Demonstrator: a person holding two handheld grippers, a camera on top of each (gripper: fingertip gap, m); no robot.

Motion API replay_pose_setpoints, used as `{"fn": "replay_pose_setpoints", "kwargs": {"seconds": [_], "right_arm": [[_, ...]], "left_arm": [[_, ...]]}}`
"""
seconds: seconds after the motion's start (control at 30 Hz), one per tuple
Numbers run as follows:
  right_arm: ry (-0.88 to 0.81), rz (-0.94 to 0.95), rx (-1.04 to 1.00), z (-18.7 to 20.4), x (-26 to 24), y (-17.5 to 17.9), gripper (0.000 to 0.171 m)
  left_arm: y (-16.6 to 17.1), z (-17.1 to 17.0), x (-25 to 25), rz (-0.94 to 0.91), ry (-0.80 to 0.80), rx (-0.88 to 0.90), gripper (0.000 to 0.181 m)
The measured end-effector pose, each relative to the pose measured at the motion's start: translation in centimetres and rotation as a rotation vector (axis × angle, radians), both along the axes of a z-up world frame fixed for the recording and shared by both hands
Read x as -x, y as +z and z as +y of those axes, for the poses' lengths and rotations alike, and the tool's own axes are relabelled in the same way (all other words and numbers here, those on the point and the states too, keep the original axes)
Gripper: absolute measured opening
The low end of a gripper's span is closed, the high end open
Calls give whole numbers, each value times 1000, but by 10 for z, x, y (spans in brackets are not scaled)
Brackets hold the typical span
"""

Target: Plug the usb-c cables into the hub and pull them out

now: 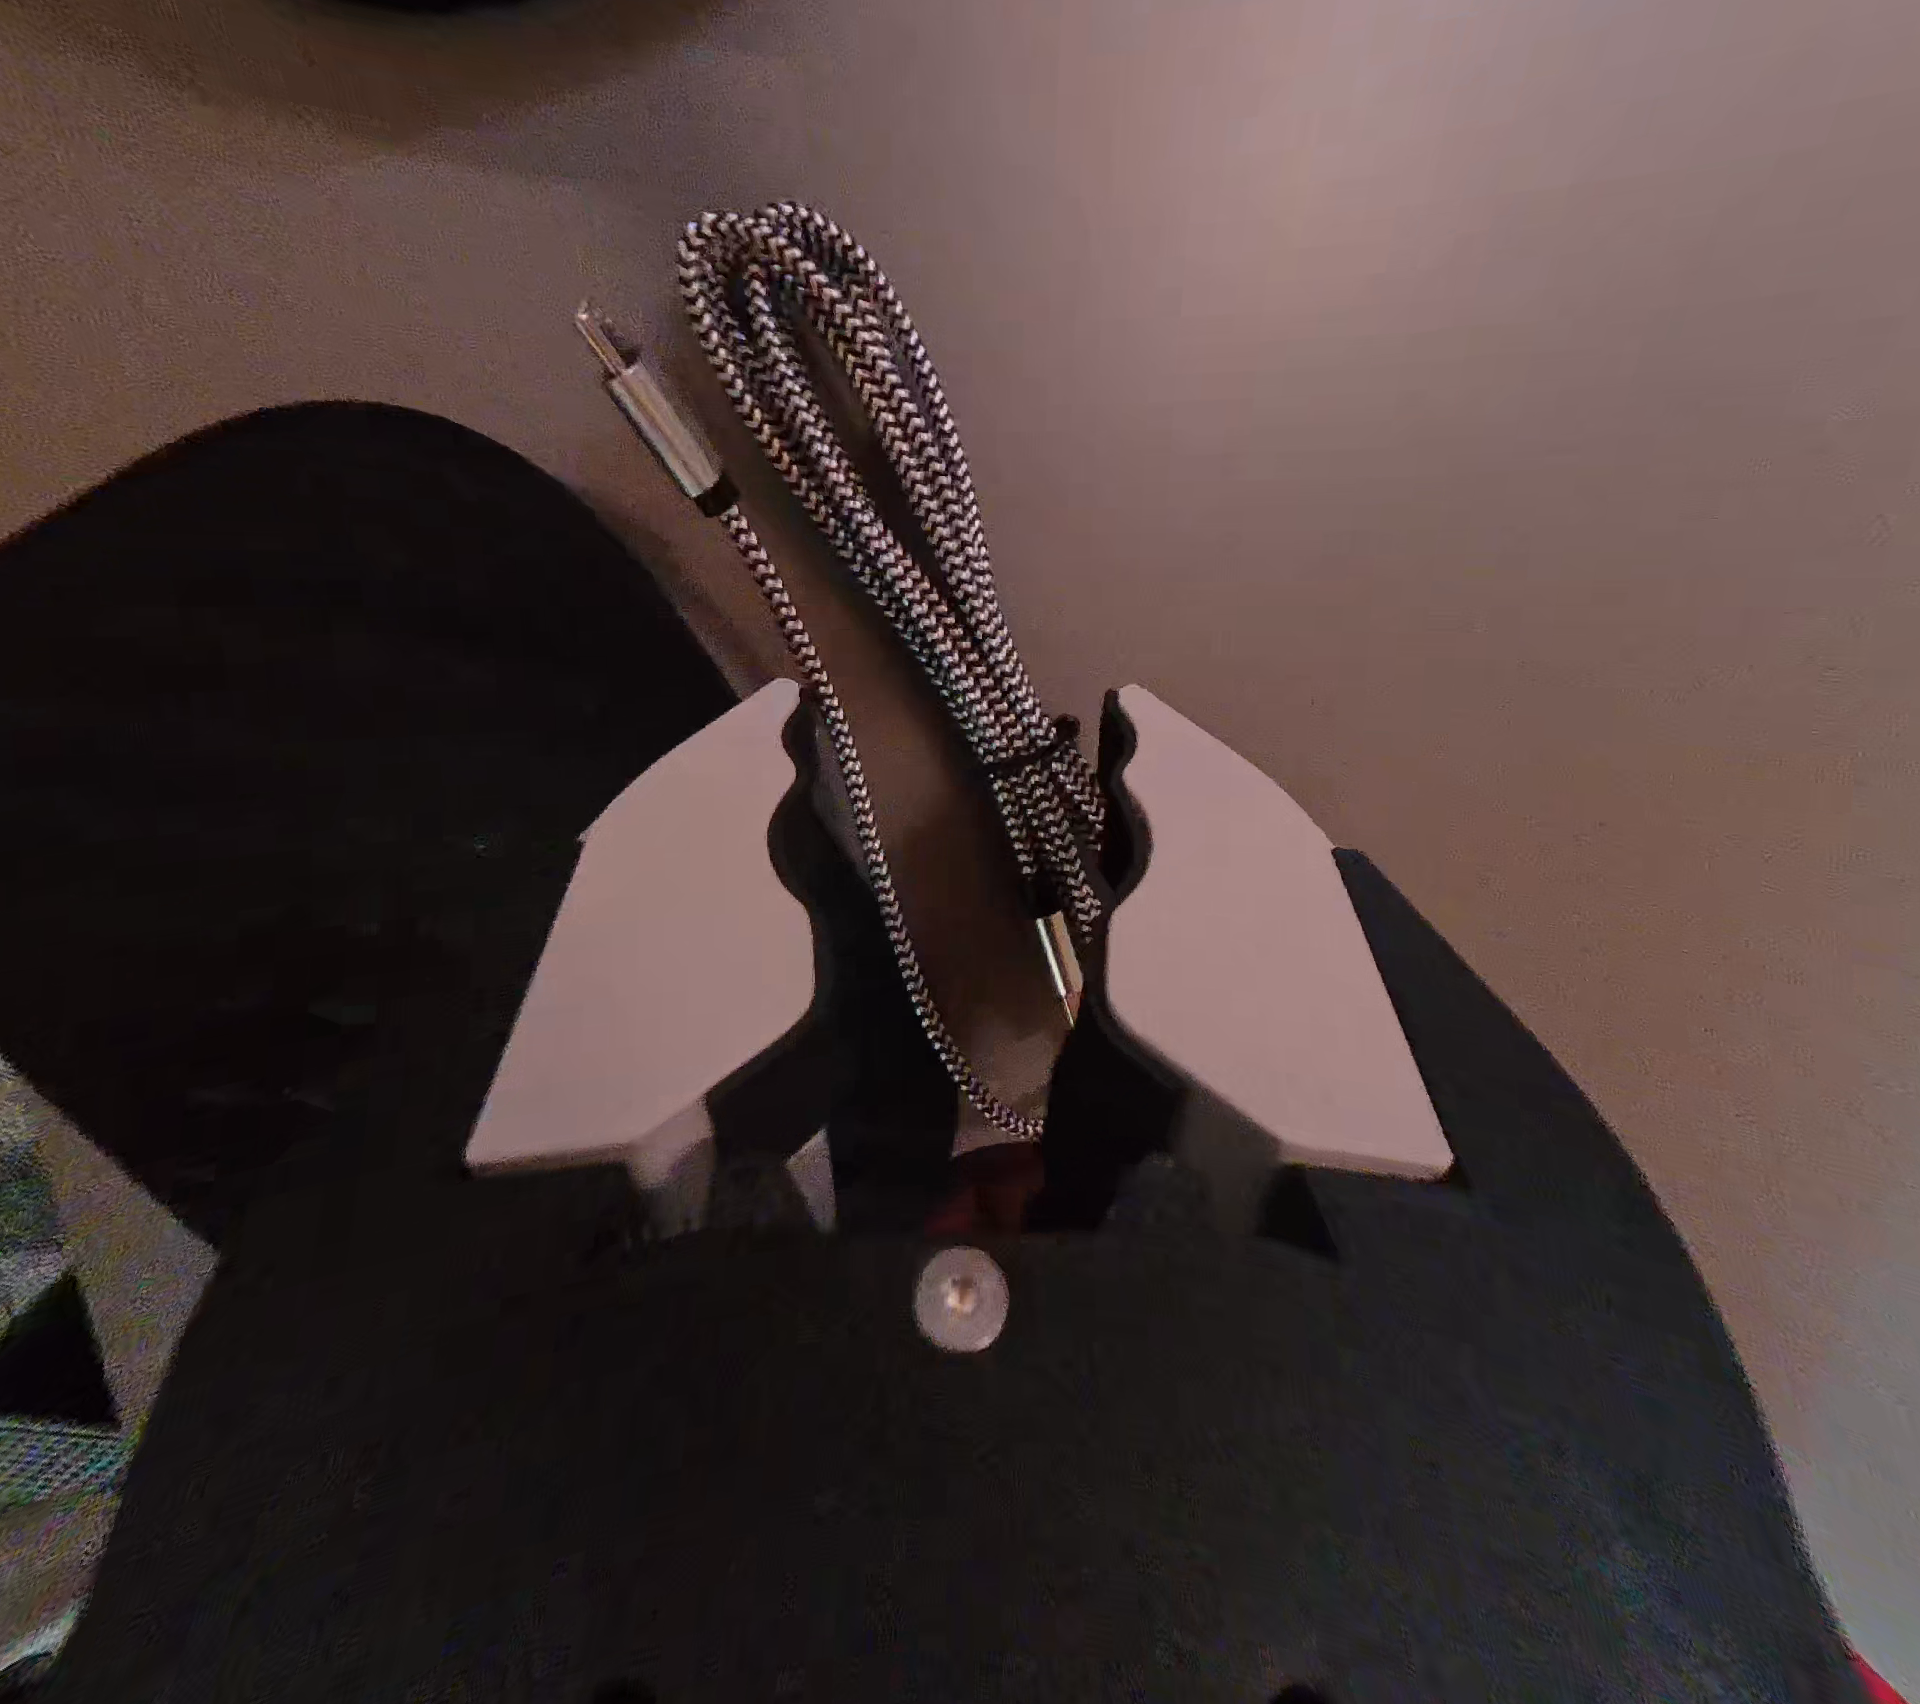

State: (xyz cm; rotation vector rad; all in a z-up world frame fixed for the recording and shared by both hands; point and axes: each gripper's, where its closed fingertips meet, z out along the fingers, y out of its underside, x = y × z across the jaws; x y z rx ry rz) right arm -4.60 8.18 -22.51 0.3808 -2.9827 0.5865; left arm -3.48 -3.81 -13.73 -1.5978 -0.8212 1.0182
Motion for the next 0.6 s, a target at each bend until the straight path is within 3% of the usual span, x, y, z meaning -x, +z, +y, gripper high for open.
{"fn": "replay_pose_setpoints", "kwargs": {"seconds": [0.07,0.13,0.3,0.43,0.53,0.6], "right_arm": [[11,25,5,-6,4,-1,43],[2,88,22,-12,11,-3,21],[-1,331,126,-17,19,16,11],[-122,526,523,-14,11,113,11],[-264,756,764,37,15,199,11],[-351,846,842,83,17,233,11]], "left_arm": [[1,-1,0,1,-3,-11,24],[2,-1,0,0,-5,-25,24],[4,-3,-1,3,-8,-53,24],[5,-5,-1,1,-7,-71,24],[5,-4,-2,10,-5,-64,24],[6,-4,-2,16,-4,-60,24]]}}
